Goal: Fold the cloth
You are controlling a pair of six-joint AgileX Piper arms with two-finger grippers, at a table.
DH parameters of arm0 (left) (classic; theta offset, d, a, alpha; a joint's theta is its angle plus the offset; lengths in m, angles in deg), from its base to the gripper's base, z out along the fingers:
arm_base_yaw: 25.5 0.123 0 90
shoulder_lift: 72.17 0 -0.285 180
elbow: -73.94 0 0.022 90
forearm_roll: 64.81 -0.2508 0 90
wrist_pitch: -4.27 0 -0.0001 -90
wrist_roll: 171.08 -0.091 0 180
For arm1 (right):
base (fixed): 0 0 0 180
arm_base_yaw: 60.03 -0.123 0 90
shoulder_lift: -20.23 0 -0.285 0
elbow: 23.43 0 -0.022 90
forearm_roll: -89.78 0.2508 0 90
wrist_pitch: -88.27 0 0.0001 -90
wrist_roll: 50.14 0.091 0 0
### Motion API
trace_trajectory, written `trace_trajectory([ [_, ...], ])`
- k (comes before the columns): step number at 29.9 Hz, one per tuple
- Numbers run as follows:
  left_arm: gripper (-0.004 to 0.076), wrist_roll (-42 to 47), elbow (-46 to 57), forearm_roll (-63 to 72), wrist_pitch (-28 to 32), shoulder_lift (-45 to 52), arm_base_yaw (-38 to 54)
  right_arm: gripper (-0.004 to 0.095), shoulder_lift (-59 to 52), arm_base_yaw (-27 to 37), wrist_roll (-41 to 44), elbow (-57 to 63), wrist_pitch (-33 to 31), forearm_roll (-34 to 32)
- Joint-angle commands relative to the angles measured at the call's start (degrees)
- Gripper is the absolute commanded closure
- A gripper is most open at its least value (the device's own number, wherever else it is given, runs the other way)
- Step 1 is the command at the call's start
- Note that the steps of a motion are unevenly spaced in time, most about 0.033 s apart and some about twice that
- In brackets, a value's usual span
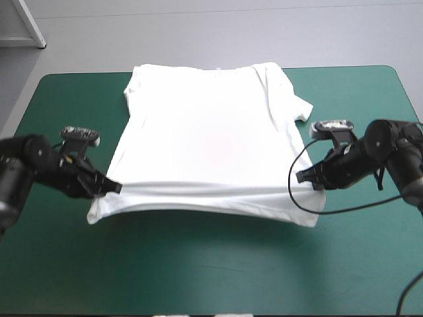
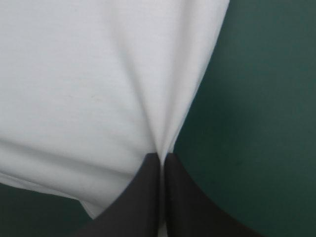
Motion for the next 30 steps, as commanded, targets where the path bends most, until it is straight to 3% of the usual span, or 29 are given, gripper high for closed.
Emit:
trace_trajectory([
  [1, 0.0705, 3.0, 10.0, -0.5, 0.6, 12.9, 0.3, 0.0923, -8.1, -1.2, -0.8, 7.2, 1.1, -1.0],
  [8, 0.0705, 3.0, 22.6, -0.8, -0.8, 31.7, 0.3, 0.0923, -18.5, -1.7, -0.8, 20.8, 1.1, -0.7],
  [15, 0.0698, 3.0, 26.1, -3.2, -2.9, 38.3, 0.3, 0.0909, -24.2, -1.7, -2.6, 26.4, 1.1, 1.7],
  [18, 0.064, 3.0, 26.5, -3.1, -2.9, 38.2, 0.3, 0.08, -25.1, -1.7, -3.0, 26.7, 1.1, 1.7],
  [25, 0.032, 2.8, 26.5, -2.9, -2.2, 36.9, 0.3, 0.0283, -25.5, -1.7, -3.8, 26.7, 2.5, 1.9],
  [30, 0.029, 2.8, 26.2, -2.9, 4.7, 36.0, 0.3, 0.0235, -25.7, -1.7, -3.8, 26.7, 4.9, 2.4],
])
